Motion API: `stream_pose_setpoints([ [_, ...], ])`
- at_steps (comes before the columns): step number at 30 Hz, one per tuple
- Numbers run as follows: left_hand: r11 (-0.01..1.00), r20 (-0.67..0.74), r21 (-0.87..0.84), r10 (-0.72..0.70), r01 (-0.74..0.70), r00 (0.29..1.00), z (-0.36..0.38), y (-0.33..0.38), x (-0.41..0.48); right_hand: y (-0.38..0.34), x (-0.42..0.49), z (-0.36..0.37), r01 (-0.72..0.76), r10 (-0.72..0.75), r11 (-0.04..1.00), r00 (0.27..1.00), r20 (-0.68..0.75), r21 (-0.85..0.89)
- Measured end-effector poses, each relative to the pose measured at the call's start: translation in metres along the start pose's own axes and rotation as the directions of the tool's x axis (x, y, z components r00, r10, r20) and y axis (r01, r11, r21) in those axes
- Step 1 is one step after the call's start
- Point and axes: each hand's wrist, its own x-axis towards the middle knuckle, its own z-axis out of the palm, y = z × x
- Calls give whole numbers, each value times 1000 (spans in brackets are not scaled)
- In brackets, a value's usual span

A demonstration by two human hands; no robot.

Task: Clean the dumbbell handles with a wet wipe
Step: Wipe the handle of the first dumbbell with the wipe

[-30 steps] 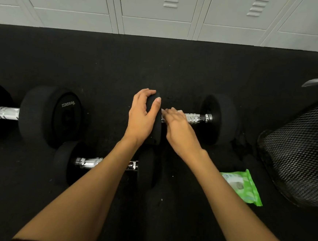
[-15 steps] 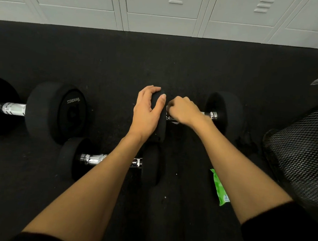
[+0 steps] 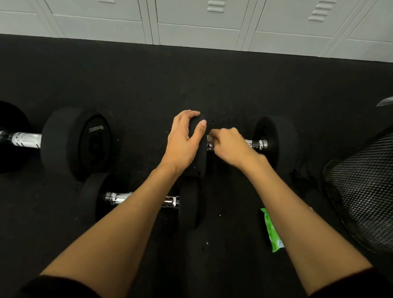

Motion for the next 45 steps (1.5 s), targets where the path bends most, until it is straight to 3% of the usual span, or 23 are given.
stream_pose_setpoints([
  [3, 1000, -4, -5, 9, -9, 1000, -1, 1, 0, 4, -24, 22, 161, -151, 987, 958, -246, 25],
  [8, 1000, -6, -17, -2, 2, 1000, 0, 1, -1, 8, -47, 46, 229, -218, 973, 912, -348, -10],
  [21, 992, 10, 128, 21, -22, 1000, -1, 5, -3, 19, -73, 50, 273, -319, 941, 915, -246, -202],
  [24, 964, 22, 263, 28, -33, 999, -3, 10, -2, 25, -81, 52, 233, -264, 956, 948, -178, -176],
  [27, 914, 9, 330, 248, -237, 969, -4, 23, -6, 26, -86, 39, 146, -128, 988, 948, -292, 43],
  [29, 902, 3, 286, 338, -325, 941, 0, 38, -11, 21, -88, 20, 108, -19, 974, 913, -407, 199],
  [31, 956, -41, 184, 242, -230, 969, 9, 56, -16, 14, -90, -2, 106, 45, 961, 853, -520, 257],
  [33, 998, -57, 38, -39, 41, 998, 21, 70, -20, 6, -92, -20, 117, 97, 944, 796, -598, 308],
  [34, 970, 13, -87, -227, 227, 974, 25, 76, -21, 3, -93, -25, 131, 118, 929, 784, -610, 347],
  [35, 876, 162, -244, -385, 416, 908, 29, 82, -21, 1, -93, -29, 144, 123, 918, 781, -612, 369],
  [37, 540, 494, -511, -452, 669, 743, 33, 92, -20, -1, -93, -34, 162, 77, 927, 801, -593, 338],
  [39, 300, 594, -611, -438, 733, 675, 35, 95, -16, 5, -92, -36, 150, 22, 946, 855, -518, 288],
  [40, 259, 589, -627, -459, 734, 665, 37, 94, -13, 10, -91, -37, 148, 16, 938, 885, -465, 312],
  [41, 259, 570, -631, -486, 731, 663, 40, 93, -10, 13, -91, -41, 145, 36, 906, 909, -415, 397],
  [43, 289, 519, -631, -533, 720, 668, 47, 90, -4, 18, -88, -52, 157, 144, 720, 919, -367, 676],
  [44, 302, 488, -641, -549, 706, 679, 50, 87, 0, 23, -84, -60, 174, 223, 635, 892, -394, 753],
  [45, 321, 452, -654, -559, 685, 695, 52, 85, 3, 29, -78, -68, 176, 309, 624, 840, -447, 761],
])
